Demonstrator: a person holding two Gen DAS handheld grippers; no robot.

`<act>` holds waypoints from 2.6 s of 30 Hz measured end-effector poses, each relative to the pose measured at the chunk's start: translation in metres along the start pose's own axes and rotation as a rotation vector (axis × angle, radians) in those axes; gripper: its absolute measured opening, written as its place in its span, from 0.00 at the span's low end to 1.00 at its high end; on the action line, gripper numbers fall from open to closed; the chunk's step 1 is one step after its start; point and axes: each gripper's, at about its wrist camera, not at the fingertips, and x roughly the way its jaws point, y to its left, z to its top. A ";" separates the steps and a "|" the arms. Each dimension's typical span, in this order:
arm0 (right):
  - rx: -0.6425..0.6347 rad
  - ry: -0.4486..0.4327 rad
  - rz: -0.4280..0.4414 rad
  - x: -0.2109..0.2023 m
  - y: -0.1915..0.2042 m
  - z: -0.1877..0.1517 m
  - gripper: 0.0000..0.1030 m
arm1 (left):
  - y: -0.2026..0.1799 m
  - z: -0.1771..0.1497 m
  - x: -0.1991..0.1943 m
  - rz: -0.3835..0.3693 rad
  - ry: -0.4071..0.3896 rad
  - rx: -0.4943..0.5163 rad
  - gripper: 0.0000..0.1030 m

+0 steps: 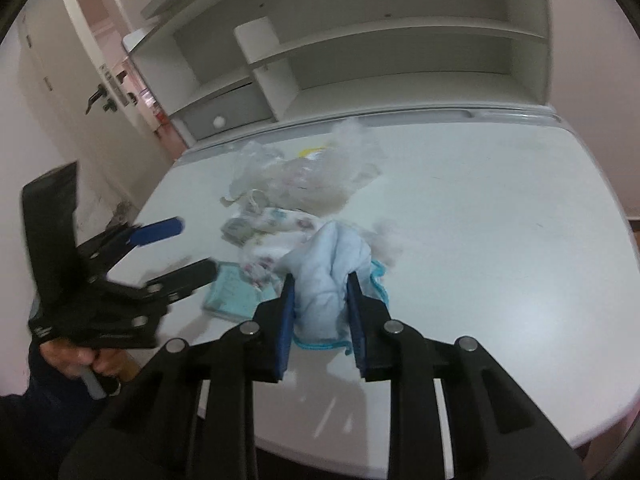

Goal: Collect trash
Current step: 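Swing to the desk, grasp light blue tissue with right tool while left grasps white patterned cloth, then carry the tissue and cloth over the black bin and open both tools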

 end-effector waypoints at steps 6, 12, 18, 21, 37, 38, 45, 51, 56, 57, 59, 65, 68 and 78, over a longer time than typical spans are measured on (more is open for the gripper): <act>0.046 -0.006 -0.012 -0.025 -0.029 -0.024 0.24 | -0.020 0.012 0.044 0.044 0.066 0.076 0.79; 0.086 -0.017 -0.022 -0.037 -0.052 -0.040 0.24 | -0.025 0.012 0.044 0.053 0.080 0.067 0.26; 0.152 -0.089 -0.060 -0.070 -0.080 -0.051 0.24 | -0.035 0.020 0.008 0.041 -0.005 0.038 0.06; 0.206 -0.131 -0.099 -0.094 -0.103 -0.065 0.24 | -0.055 0.027 -0.003 0.006 -0.032 0.035 0.06; 0.793 -0.213 -0.629 -0.252 -0.300 -0.289 0.24 | -0.376 0.010 0.030 -0.515 0.023 0.394 0.05; 0.841 -0.198 -0.662 -0.257 -0.311 -0.311 0.24 | -0.400 0.001 0.039 -0.556 0.052 0.411 0.05; 1.078 -0.093 -0.715 -0.252 -0.363 -0.410 0.24 | -0.534 -0.083 0.125 -0.728 0.311 0.534 0.05; 1.187 -0.039 -0.673 -0.238 -0.384 -0.453 0.24 | -0.585 -0.133 0.195 -0.765 0.500 0.538 0.05; 1.243 -0.062 -0.653 -0.242 -0.390 -0.472 0.24 | -0.607 -0.153 0.220 -0.767 0.560 0.546 0.05; 1.247 -0.065 -0.650 -0.242 -0.389 -0.471 0.24 | -0.613 -0.161 0.213 -0.767 0.560 0.552 0.06; 1.254 -0.075 -0.638 -0.247 -0.391 -0.474 0.24 | -0.621 -0.169 0.215 -0.761 0.559 0.566 0.06; 1.279 -0.102 -0.641 -0.247 -0.391 -0.472 0.24 | -0.622 -0.170 0.210 -0.749 0.555 0.563 0.53; 1.286 -0.105 -0.642 -0.246 -0.391 -0.471 0.24 | -0.620 -0.166 0.204 -0.741 0.517 0.564 0.63; 1.294 -0.099 -0.644 -0.243 -0.392 -0.470 0.24 | -0.603 -0.146 0.182 -0.727 0.469 0.538 0.68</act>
